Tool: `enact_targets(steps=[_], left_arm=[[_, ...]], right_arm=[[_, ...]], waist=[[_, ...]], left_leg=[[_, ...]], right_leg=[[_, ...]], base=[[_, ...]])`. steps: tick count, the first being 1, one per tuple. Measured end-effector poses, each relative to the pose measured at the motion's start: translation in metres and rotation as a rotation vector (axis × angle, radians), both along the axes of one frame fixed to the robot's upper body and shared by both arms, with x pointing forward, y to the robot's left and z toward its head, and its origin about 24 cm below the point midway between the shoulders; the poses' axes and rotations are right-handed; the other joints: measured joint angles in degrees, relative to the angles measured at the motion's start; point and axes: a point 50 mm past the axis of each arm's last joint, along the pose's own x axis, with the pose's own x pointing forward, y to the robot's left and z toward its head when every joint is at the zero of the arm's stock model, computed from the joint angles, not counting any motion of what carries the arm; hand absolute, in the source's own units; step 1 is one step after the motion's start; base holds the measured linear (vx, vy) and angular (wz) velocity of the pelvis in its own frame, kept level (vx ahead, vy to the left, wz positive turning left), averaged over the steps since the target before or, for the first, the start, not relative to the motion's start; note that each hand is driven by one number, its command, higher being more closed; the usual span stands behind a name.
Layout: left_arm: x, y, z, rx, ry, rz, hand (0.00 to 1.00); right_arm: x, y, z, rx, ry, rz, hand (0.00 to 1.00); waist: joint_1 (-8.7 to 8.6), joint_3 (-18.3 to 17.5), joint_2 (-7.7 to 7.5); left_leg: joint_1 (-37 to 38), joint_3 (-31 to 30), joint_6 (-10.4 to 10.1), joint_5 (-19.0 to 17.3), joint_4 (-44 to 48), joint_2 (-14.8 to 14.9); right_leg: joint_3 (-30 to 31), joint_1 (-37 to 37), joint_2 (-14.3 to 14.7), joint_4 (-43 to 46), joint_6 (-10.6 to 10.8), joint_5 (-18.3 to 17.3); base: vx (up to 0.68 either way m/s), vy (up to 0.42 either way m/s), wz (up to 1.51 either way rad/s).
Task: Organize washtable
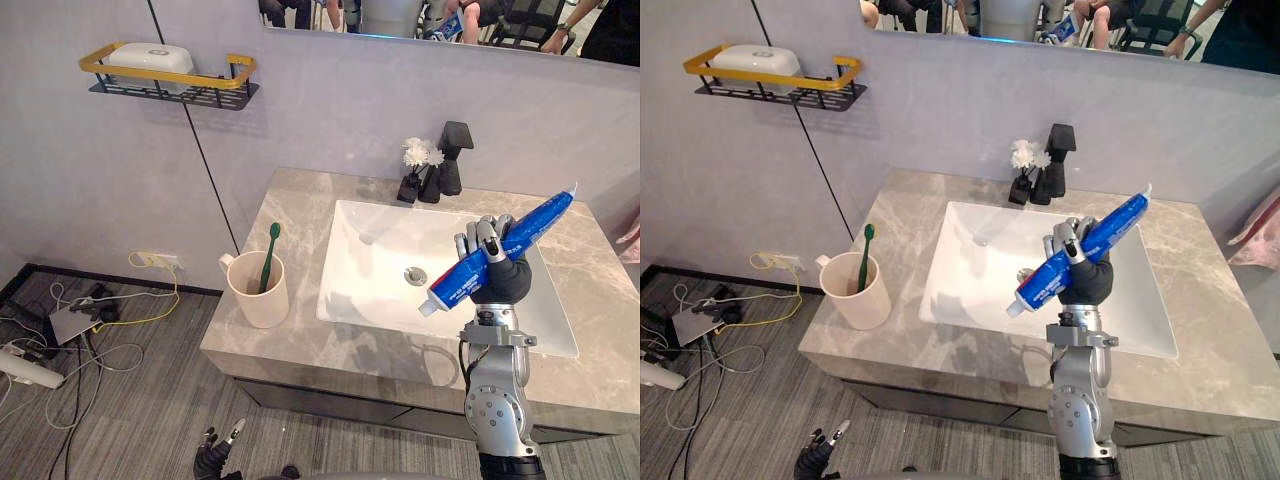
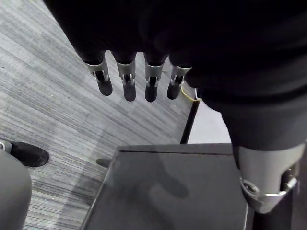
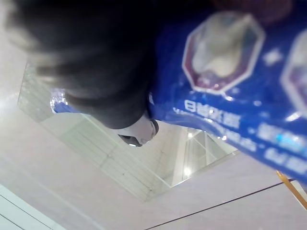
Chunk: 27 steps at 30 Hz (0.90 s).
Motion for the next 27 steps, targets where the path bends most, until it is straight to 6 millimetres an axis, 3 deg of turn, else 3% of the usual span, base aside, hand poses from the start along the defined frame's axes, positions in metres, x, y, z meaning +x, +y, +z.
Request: enact_targets(steps=[13, 21, 27], left_arm=[[-0.004, 0.007, -0.003, 0.024, 0.045, -0.084, 0.0], [-0.006, 0.007, -0.004, 0.037, 0.063, -0.124, 0.0], [-0.002, 0.006, -0.003, 0.045, 0.06, -0.163, 0.0]], right_arm=[[0.002, 0.004, 0.003, -0.053, 0.002, -0.016, 1.0], [0.015, 0.026, 0.032, -0.149, -0.119, 0.042, 1.0], [0.021, 0.047, 0.059, -0.254, -0.249, 0.079, 1.0]], waist=[[0.03, 0.77, -0.67], [0.24, 0.83, -0.69], [1.75, 0.99, -0.98]], left_leg=[[0.03, -0.25, 0.0, -0.02, 0.22, 0.04], [-0.3, -0.5, 0.0, -0.02, 0.63, 0.07], [-1.0, -1.17, 0.01, 0.0, 0.73, 0.0]], right_leg=[[-0.01, -0.13, 0.0, 0.85, -0.08, -0.48], [-0.11, -0.17, 0.03, 1.01, -0.09, -0.48], [-0.76, -0.14, 0.04, 1.03, -0.1, -0.49]], base=[[0.0, -0.001, 0.0], [0.0, 0.0, 0.0], [0.0, -0.001, 0.06]])
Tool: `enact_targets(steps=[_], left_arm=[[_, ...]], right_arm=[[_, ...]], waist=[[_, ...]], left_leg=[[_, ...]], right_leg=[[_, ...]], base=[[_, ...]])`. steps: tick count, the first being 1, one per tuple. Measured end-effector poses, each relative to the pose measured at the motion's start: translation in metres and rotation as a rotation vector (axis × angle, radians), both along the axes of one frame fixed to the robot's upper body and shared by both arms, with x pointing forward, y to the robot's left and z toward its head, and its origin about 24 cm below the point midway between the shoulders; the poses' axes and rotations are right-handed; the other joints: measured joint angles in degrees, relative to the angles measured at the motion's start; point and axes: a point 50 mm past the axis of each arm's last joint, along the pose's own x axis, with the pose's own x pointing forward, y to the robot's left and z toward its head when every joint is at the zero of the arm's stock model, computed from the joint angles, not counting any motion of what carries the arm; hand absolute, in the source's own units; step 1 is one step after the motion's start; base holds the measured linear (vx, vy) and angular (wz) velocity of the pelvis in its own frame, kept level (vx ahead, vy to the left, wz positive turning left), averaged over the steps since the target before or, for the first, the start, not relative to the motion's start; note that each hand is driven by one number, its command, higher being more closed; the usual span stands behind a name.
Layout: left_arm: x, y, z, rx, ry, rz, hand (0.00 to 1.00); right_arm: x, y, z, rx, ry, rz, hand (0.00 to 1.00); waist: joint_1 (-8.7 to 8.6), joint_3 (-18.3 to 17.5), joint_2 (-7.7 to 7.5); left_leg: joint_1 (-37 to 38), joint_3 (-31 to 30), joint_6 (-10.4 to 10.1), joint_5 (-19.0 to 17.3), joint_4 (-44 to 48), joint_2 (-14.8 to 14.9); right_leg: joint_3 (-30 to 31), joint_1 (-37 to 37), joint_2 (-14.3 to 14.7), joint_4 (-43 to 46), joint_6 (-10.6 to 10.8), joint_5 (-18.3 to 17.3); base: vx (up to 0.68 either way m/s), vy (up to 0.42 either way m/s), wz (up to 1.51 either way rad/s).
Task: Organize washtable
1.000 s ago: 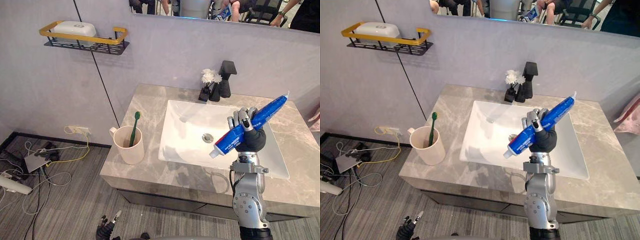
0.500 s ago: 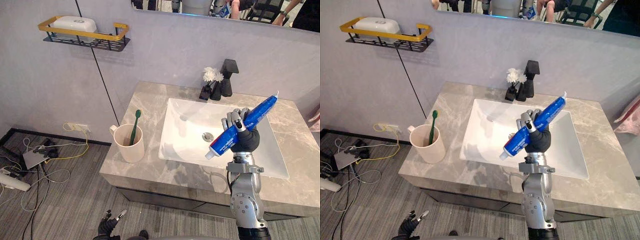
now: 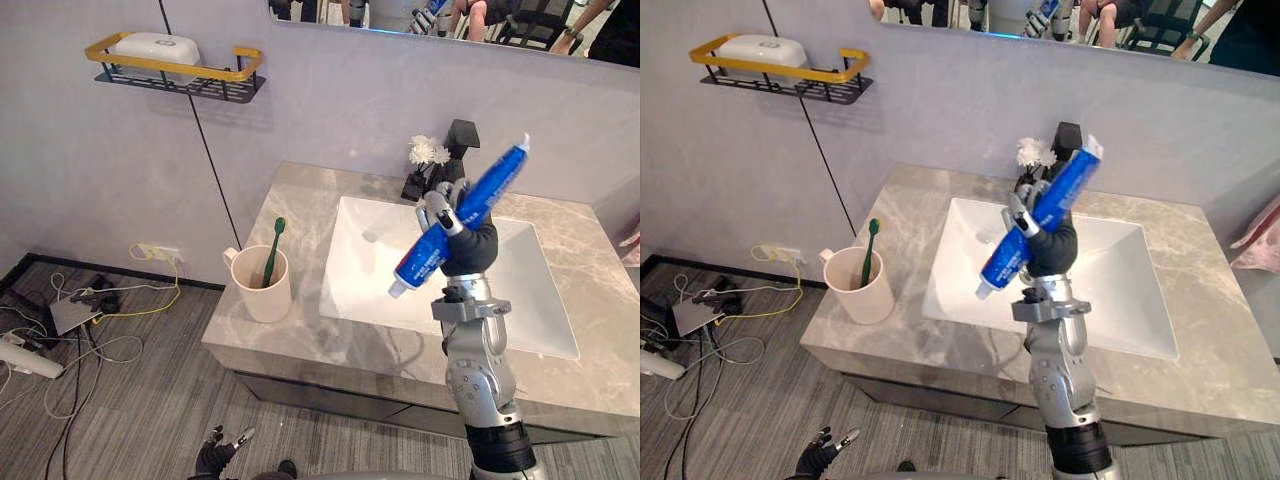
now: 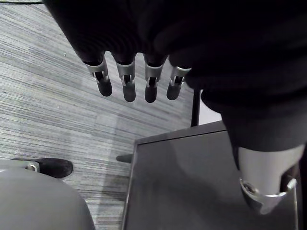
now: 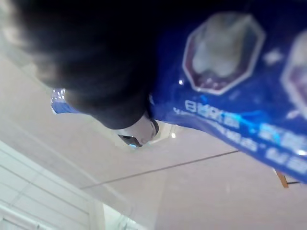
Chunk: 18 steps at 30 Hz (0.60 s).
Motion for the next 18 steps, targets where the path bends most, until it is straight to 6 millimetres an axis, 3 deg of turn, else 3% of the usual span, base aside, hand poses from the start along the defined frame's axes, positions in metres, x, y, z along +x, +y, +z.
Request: enact_targets(steps=[6, 18], left_arm=[[-0.003, 0.004, -0.001, 0.016, 0.02, -0.02, 0.0], [0.006, 0.002, 0.001, 0.033, 0.004, -0.086, 0.0]], right_arm=[[0.003, 0.028, 0.028, -0.085, -0.131, 0.068, 1.0], [0.019, 0.063, 0.04, -0.241, -0.175, 0.019, 1.0]], waist=[[0.57, 0.41, -0.71], [3.06, 0.57, -1.08]], left_leg=[[-0.43, -1.23, 0.0, 0.02, 0.34, -0.07], [-1.75, -3.15, -0.01, 0.08, 0.83, -0.19]], right_leg=[[-1.0, 0.06, 0.03, 0.01, -0.01, 0.0], [-2.64, 0.01, 0.07, 0.09, -0.06, -0.03]], base=[[-0.01, -0.011, 0.1], [-0.02, -0.012, 0.09]])
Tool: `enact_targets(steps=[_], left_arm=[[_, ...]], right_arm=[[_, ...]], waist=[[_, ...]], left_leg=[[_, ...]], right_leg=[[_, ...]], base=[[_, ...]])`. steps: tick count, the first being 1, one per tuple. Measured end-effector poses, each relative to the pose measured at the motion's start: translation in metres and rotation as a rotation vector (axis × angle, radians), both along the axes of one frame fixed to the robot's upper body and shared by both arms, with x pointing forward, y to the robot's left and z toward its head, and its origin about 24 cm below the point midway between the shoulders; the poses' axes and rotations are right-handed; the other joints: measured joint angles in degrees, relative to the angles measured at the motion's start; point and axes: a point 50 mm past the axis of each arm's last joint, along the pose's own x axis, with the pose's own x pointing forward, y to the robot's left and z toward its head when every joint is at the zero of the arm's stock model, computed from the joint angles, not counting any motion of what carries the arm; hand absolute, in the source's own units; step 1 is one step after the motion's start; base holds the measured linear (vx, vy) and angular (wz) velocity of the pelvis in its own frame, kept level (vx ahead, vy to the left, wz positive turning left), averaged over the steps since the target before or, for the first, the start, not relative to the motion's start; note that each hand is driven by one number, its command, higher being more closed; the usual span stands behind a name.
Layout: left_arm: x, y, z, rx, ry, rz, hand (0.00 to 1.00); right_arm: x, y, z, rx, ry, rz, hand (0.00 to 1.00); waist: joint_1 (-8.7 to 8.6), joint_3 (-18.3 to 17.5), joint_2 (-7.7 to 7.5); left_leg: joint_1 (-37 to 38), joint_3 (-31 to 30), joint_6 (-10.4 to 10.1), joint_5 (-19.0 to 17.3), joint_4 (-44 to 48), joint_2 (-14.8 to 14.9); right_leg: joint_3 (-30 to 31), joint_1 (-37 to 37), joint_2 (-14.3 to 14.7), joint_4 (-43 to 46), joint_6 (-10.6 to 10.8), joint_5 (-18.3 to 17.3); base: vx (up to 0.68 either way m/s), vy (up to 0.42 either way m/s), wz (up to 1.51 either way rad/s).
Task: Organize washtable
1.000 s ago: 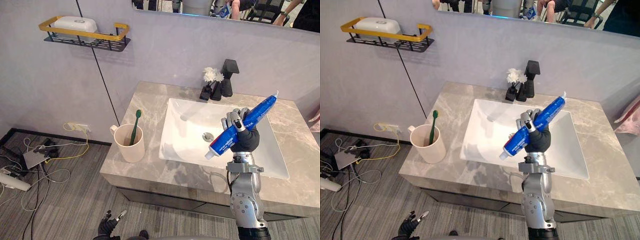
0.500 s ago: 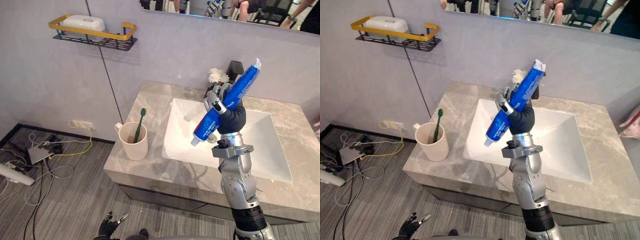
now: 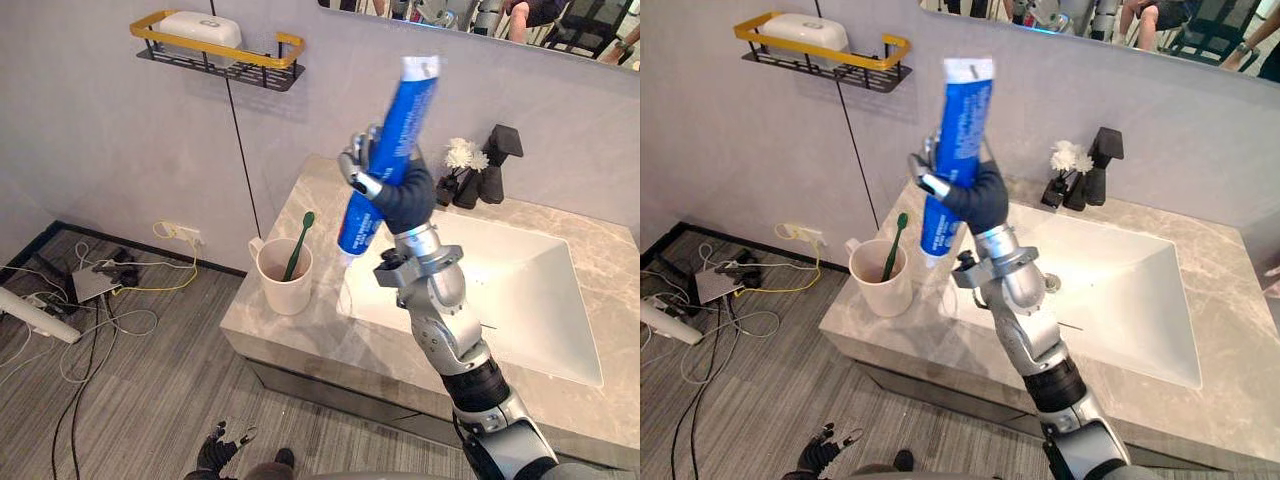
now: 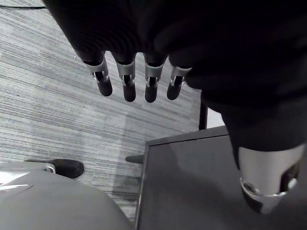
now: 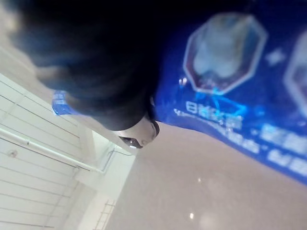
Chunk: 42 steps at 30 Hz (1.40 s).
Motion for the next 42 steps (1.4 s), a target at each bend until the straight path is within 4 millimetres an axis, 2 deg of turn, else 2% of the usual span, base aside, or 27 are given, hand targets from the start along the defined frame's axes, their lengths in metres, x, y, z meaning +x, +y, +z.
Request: enact_targets(steps=[4, 8, 14, 20, 24, 29, 34, 36, 42], left_arm=[[0.0, 0.001, 0.0, 0.005, 0.002, -0.001, 0.0], [0.002, 0.0, 0.0, 0.013, 0.001, -0.029, 0.0], [0.002, 0.002, 0.001, 0.032, 0.0, -0.03, 0.0], [0.003, 0.002, 0.001, 0.034, -0.001, -0.03, 0.0], [0.003, 0.002, 0.001, 0.035, -0.001, -0.031, 0.0], [0.003, 0.0, 0.001, 0.043, 0.0, -0.041, 0.0], [0.001, 0.0, 0.0, 0.043, 0.006, -0.041, 0.0], [0.001, 0.0, 0.0, 0.044, 0.007, -0.04, 0.0], [0.001, 0.0, -0.001, 0.044, 0.009, -0.04, 0.0]], right_arm=[[0.001, 0.013, 0.007, -0.027, -0.029, -0.015, 1.0], [0.001, 0.021, 0.004, -0.067, -0.039, -0.032, 1.0], [0.002, 0.036, 0.003, -0.131, -0.061, -0.03, 1.0], [0.001, 0.052, -0.009, -0.21, -0.05, -0.005, 1.0], [0.004, 0.055, -0.013, -0.241, -0.044, -0.021, 1.0], [-0.004, 0.066, -0.019, -0.286, -0.062, 0.02, 1.0], [-0.004, 0.067, -0.022, -0.322, -0.075, -0.004, 1.0], [-0.001, 0.067, -0.032, -0.352, -0.053, -0.023, 1.0], [-0.002, 0.067, -0.031, -0.354, -0.064, -0.051, 1.0]], waist=[[0.19, 0.09, -0.15], [1.34, 0.11, -0.19], [1.62, 0.97, -0.86], [1.7, 1.05, -0.85], [1.7, 1.17, -0.7], [1.61, 1.65, -0.03], [1.58, 1.66, -0.01], [1.61, 1.67, -0.01], [1.59, 1.7, 0.04]], left_leg=[[-0.51, -0.78, -0.01, 0.01, 0.25, -0.05], [-0.77, -1.04, -0.01, 0.01, 0.3, -0.06], [-1.23, -1.54, -0.03, 0.0, 0.62, -0.1], [-1.55, -1.7, -0.04, -0.03, 0.95, -0.29], [-1.83, -1.8, -0.06, -0.06, 1.28, -0.31], [-2.09, -1.79, -0.06, -0.06, 1.3, -0.25], [-2.09, -1.79, -0.06, -0.05, 1.31, -0.19], [-2.03, -1.78, -0.05, -0.05, 1.33, -0.23], [-1.94, -1.8, -0.06, -0.05, 1.43, -0.29]], right_leg=[[-0.64, -0.01, -0.01, 0.01, 0.0, 0.0], [-1.11, -0.01, 0.01, 0.0, 0.0, 0.0], [-1.28, -0.07, 0.03, -0.01, 0.0, 0.0], [-1.3, -0.06, -0.09, 0.0, 0.0, 0.0], [-1.29, -0.07, -0.1, 0.0, 0.0, 0.0], [-1.21, -0.08, -0.07, 0.0, -0.24, -0.15], [-1.22, -0.08, -0.02, 0.07, -0.25, -0.15], [-1.25, -0.09, -0.05, 0.08, -0.25, -0.15], [-1.27, -0.1, -0.07, 0.08, -0.25, -0.15]], base=[[-0.02, -0.012, 0.1], [-0.01, -0.01, 0.06], [-0.02, -0.011, 0.05], [-0.01, -0.002, 0.01], [-0.04, -0.013, 0.02], [-0.05, -0.017, 0.0], [0.0, 0.0, 0.0], [0.0, 0.0, 0.0], [0.0, 0.0, 0.0]])
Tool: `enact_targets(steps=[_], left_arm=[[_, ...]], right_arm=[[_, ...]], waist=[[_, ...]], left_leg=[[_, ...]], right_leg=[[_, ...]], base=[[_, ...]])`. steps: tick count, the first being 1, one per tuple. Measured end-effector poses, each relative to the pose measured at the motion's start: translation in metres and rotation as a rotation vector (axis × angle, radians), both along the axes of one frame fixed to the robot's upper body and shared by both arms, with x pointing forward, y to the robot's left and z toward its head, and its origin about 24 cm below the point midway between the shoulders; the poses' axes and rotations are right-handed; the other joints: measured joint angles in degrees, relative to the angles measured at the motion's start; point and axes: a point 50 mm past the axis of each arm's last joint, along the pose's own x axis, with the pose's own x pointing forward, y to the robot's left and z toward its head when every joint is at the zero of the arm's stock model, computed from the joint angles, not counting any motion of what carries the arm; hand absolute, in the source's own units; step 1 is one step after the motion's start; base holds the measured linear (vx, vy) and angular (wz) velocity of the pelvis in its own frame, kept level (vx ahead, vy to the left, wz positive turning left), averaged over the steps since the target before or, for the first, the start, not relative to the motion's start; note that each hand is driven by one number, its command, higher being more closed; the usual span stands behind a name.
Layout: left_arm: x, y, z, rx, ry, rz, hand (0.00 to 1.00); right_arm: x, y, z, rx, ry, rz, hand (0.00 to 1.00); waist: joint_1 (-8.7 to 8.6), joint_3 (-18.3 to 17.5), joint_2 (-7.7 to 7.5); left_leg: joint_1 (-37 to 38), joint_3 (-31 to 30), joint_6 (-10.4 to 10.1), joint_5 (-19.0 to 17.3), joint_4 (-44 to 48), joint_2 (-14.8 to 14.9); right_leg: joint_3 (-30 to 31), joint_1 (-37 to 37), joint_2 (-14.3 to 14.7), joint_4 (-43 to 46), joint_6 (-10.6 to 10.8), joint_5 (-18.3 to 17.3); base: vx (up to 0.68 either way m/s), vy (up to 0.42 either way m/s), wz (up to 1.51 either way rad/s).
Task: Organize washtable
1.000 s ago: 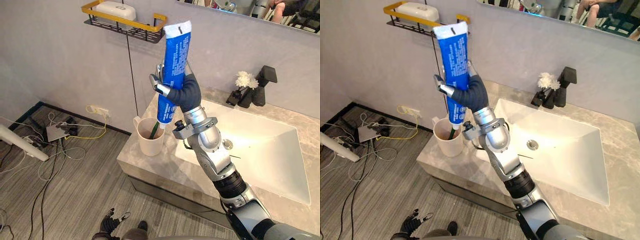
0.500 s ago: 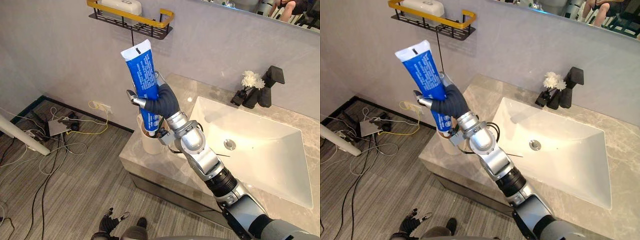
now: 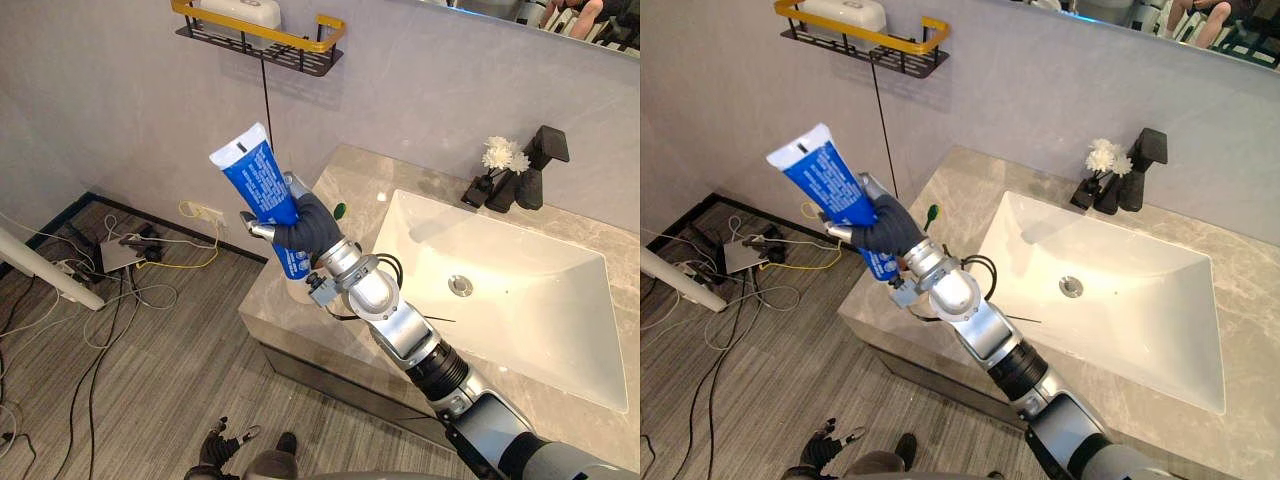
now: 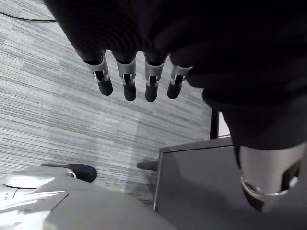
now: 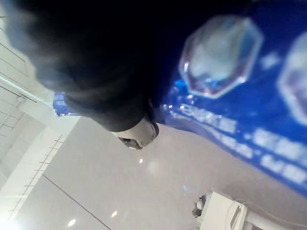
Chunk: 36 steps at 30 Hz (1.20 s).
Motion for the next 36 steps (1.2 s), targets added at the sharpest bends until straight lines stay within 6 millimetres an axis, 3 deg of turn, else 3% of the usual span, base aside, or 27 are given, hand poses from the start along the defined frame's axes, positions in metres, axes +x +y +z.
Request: enact_targets(steps=[18, 36], left_arm=[[-0.004, -0.002, -0.002, -0.004, 0.019, -0.004, 0.0], [-0.004, -0.002, -0.002, -0.004, 0.02, -0.005, 0.0]], right_arm=[[0.006, -0.011, 0.001, 0.062, 0.014, -0.1, 1.0], [0.009, -0.017, -0.002, 0.176, 0.122, -0.064, 1.0]], waist=[[-0.01, 0.67, 0.78], [-0.21, 1.02, 0.88]], left_leg=[[-0.13, -0.28, 0.01, 0.0, -0.26, -0.07], [0.34, 0.2, 0.02, 0.0, -0.13, -0.2]], right_leg=[[-0.03, 0.0, -0.07, 0.02, 0.01, -0.01], [0.32, 0.08, -0.15, 0.03, 0.01, -0.01]], base=[[0.0, 0.0, 0.0], [0.0, 0.0, 0.0]])
